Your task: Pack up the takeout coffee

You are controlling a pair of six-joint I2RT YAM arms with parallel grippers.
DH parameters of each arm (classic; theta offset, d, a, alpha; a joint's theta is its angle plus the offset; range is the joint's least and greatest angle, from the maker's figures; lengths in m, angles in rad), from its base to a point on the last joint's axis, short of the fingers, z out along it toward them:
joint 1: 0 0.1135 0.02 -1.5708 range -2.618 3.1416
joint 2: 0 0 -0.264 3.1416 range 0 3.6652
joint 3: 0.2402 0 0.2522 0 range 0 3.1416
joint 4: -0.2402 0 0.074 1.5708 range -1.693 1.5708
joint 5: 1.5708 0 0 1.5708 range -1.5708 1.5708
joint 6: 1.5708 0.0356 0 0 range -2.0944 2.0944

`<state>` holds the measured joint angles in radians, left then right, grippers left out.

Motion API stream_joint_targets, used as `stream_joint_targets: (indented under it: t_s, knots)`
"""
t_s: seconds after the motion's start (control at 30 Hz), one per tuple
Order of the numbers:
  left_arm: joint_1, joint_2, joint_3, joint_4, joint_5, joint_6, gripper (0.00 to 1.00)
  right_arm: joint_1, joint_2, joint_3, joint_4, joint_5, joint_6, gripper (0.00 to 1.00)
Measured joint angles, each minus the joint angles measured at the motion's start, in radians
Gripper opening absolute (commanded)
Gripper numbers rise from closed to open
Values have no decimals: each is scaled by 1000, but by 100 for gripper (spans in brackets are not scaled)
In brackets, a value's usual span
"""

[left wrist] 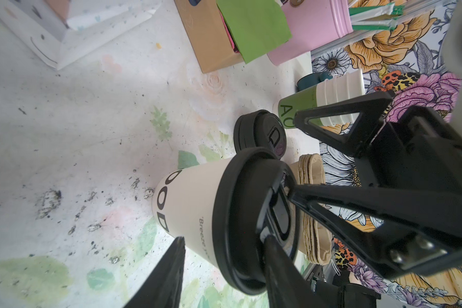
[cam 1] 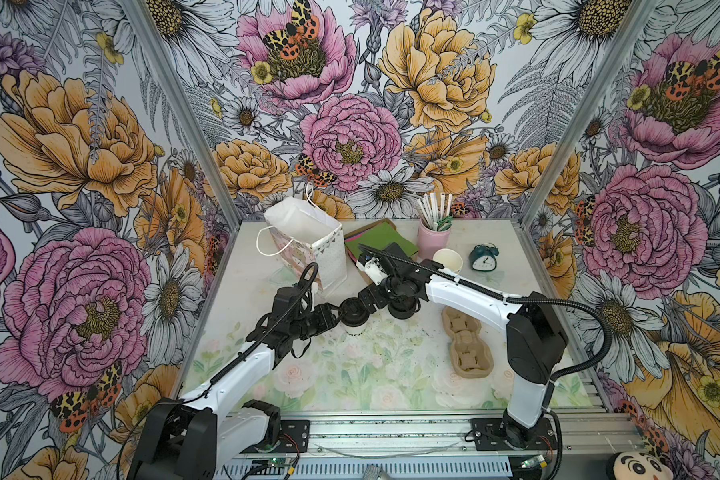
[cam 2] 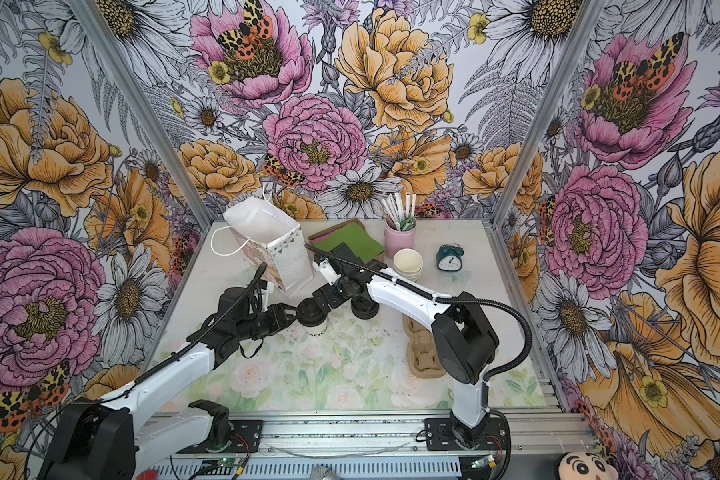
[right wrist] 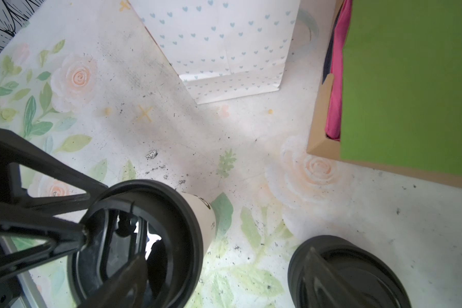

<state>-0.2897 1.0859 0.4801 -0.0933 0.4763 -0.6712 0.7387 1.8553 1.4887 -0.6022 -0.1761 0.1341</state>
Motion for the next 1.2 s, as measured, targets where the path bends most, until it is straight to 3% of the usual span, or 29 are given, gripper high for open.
stream_joint_targets:
  t_s: [1.2]
  knots:
    - [-68, 48, -115, 319, -56, -83, 37, -53, 33, -10, 72, -81, 1, 92]
